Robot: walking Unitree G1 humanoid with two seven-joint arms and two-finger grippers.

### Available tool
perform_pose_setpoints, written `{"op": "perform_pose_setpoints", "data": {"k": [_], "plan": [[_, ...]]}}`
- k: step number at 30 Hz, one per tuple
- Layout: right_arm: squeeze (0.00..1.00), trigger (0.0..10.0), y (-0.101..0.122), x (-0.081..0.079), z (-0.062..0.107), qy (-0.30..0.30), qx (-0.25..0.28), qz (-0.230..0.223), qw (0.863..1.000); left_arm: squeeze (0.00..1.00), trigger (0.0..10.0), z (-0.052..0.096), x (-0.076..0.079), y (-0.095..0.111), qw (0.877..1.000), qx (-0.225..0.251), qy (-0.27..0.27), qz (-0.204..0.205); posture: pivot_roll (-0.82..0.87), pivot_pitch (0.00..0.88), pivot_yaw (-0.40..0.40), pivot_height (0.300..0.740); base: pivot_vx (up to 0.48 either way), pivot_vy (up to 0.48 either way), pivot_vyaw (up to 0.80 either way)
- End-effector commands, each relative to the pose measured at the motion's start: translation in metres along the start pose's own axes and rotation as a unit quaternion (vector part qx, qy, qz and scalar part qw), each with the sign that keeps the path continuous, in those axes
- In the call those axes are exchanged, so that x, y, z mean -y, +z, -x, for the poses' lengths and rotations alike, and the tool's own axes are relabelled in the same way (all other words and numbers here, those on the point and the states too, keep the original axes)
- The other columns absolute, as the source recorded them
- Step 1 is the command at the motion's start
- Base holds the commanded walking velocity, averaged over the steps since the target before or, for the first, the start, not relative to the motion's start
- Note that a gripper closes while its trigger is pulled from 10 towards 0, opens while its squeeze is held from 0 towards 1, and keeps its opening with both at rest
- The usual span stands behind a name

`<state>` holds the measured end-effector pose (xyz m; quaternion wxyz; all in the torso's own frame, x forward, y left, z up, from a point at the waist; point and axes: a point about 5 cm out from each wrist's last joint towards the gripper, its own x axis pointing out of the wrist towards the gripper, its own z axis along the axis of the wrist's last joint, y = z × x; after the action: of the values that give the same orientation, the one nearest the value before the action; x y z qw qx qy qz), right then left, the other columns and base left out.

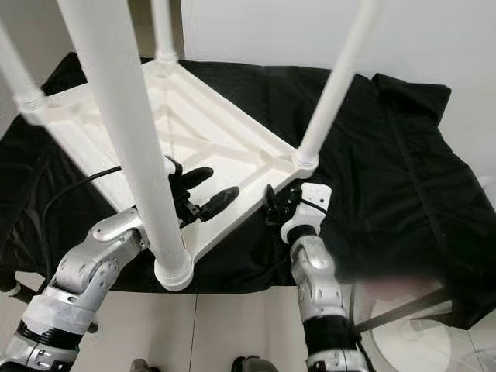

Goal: Building children table

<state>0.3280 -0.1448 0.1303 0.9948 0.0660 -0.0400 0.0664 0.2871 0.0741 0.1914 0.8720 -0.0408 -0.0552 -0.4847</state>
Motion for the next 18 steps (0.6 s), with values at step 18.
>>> {"op": "perform_pose_setpoints", "data": {"k": [18], "plan": [[0.0,10.0,0.008,0.036,0.01,-0.071,0.047,0.028,0.996,0.0,10.0,0.012,-0.027,-0.003,0.998,-0.033,0.038,-0.044,0.0,0.134,-0.053,0.74,0.0,0.0,0.0]]}}
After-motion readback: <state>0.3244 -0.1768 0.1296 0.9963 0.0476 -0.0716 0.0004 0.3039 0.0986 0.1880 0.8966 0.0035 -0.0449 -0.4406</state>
